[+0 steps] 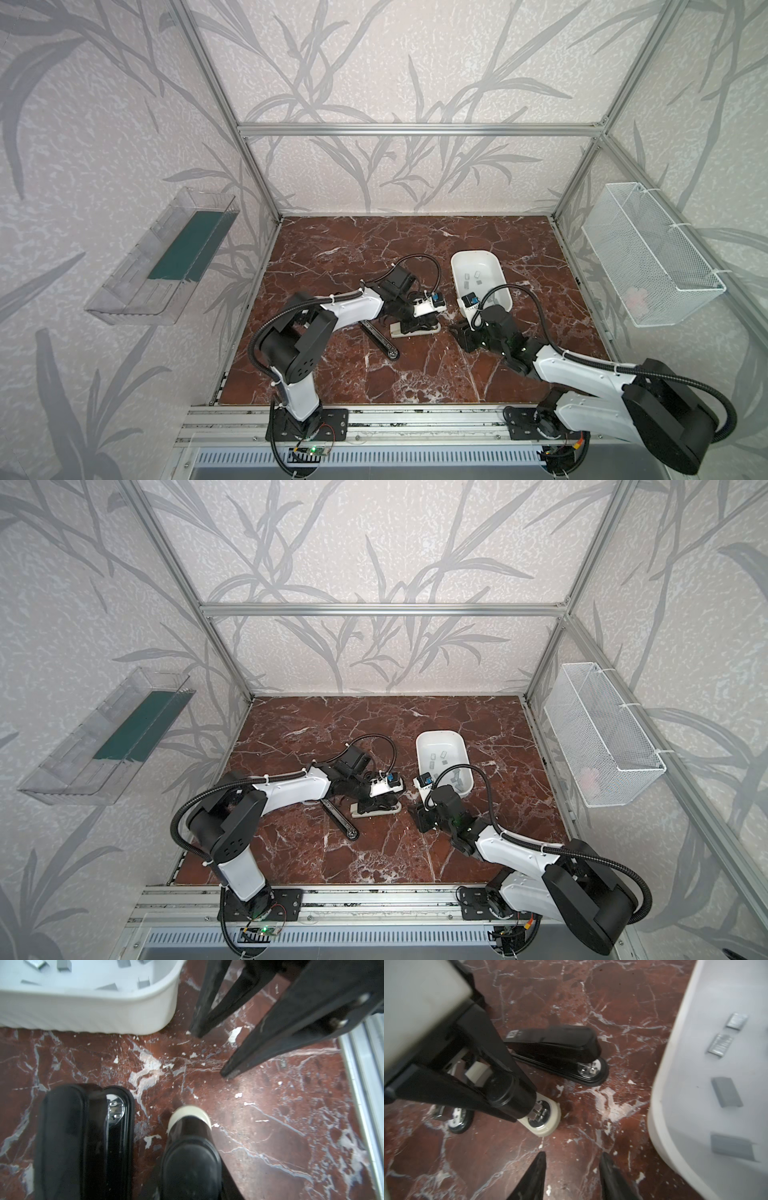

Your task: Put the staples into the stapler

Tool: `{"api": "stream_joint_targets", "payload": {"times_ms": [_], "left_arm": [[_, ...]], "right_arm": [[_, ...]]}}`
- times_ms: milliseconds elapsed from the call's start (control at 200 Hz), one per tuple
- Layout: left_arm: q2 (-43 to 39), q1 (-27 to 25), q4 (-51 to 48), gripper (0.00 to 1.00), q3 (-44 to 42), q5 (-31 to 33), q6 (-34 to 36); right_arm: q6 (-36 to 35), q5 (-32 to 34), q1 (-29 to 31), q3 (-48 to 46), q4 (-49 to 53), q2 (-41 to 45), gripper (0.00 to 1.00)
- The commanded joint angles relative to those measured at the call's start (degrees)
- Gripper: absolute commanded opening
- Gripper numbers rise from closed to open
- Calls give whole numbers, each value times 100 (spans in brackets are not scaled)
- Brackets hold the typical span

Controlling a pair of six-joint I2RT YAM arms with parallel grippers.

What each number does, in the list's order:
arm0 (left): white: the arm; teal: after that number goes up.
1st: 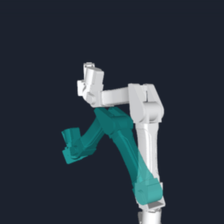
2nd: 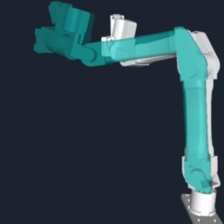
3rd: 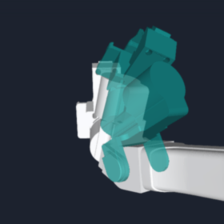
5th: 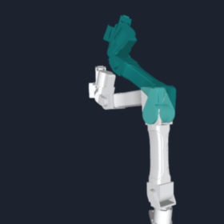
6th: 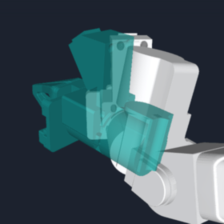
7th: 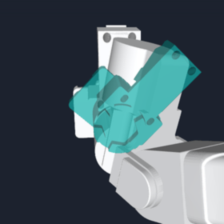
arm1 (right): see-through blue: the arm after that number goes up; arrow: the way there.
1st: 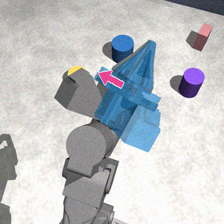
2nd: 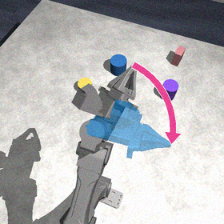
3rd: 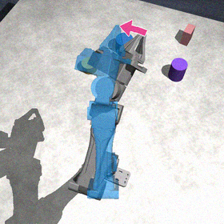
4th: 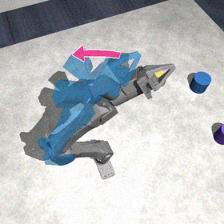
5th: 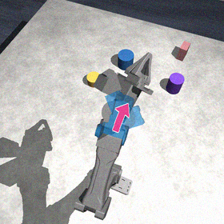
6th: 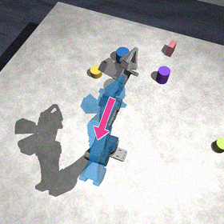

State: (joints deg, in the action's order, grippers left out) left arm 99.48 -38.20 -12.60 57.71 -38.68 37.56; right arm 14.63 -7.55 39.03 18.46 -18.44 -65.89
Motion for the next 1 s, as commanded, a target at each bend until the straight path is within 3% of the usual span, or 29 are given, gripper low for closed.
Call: {"api": "stream_joint_targets", "payload": {"times_ms": [0,205,660,845,995], "left_arm": [[-607,-19,-156,0,80,-827,350],[-984,-19,-260,0,-43,-1017,436],[-1511,-48,201,0,-628,-1097,837],[-1329,-53,-555,0,-256,-1452,1157],[-1214,-50,-898,0,-6,-1536,1233]], "right_arm": [[-304,-752,0,-253,-469,509,43],[-535,-1076,114,-267,-292,1113,40],[84,-1167,124,183,-722,360,40],[-401,-1915,140,164,-1164,79,40],[-665,-1886,311,140,-1095,301,39]]}}
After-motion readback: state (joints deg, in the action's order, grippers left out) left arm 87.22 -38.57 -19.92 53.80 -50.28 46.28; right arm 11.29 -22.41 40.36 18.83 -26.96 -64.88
